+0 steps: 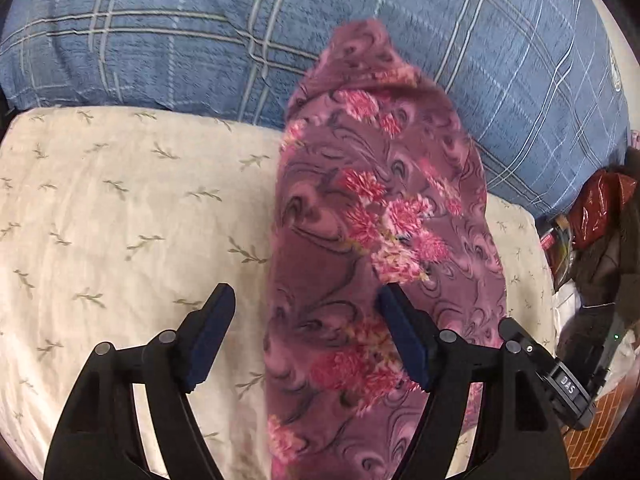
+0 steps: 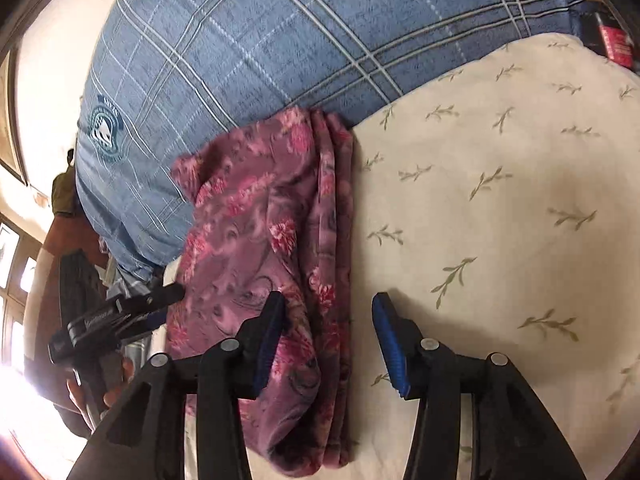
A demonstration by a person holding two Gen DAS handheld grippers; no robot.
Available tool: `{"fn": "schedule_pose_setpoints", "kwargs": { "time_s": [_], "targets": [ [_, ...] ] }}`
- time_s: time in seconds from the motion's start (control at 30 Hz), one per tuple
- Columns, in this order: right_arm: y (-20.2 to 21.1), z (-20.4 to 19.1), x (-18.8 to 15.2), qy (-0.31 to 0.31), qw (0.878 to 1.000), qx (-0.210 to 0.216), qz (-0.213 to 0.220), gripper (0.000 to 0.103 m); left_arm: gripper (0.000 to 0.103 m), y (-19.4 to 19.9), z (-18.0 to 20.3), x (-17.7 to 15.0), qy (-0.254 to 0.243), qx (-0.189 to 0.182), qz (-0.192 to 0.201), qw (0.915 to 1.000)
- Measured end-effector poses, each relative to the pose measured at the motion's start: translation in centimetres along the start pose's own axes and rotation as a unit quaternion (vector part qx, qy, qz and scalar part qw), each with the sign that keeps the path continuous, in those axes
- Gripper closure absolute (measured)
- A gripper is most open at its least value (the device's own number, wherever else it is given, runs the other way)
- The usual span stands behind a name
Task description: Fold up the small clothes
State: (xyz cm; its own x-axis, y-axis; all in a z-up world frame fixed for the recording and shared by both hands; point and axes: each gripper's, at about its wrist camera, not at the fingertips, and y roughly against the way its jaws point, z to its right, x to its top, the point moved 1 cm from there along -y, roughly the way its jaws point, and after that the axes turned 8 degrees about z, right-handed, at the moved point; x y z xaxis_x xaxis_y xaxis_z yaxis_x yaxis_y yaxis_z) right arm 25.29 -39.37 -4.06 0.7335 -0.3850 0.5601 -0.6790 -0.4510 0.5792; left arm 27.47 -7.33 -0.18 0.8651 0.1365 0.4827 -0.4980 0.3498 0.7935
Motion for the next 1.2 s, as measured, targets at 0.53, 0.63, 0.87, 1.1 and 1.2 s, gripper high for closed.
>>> {"fn": "schedule_pose_setpoints", "kwargs": {
  "time_s": [0.53, 0.63, 0.87, 1.1, 1.2],
  "targets": [
    [-4.5, -1.8, 4.5, 0.007, 1.0, 0.004, -0.009, 0.073, 0.028, 0.6, 0.5, 2.5, 0.007, -0.024, 0.006, 0.9997],
    [-4.0, -4.1, 5.3, 0.064, 0.998, 0.0, 0.026, 0.093, 0.028, -0.5, 0.7, 4.1, 0.001, -0.005, 0.012, 0.9999],
    [-4.9, -1.9, 6.4, 0.068, 0.997, -0.045, -0.008, 0.084, 0.032, -1.1, -1.9, 5.9, 0.047, -0.051, -0.009, 0.9976],
    [-8.9, -3.0, 8.6, 0.046, 0.998, -0.033, -0.018, 0.093, 0.032, -3.3, -0.8, 7.9, 0.042, -0.034, -0.02, 0.9984],
    [-9.3, -3.0, 8.5, 0.074, 0.994, -0.074, -0.008, 0.094, 0.029, -5.0, -0.2, 7.9, 0.024, -0.005, -0.029, 0.9993]
  ]
}}
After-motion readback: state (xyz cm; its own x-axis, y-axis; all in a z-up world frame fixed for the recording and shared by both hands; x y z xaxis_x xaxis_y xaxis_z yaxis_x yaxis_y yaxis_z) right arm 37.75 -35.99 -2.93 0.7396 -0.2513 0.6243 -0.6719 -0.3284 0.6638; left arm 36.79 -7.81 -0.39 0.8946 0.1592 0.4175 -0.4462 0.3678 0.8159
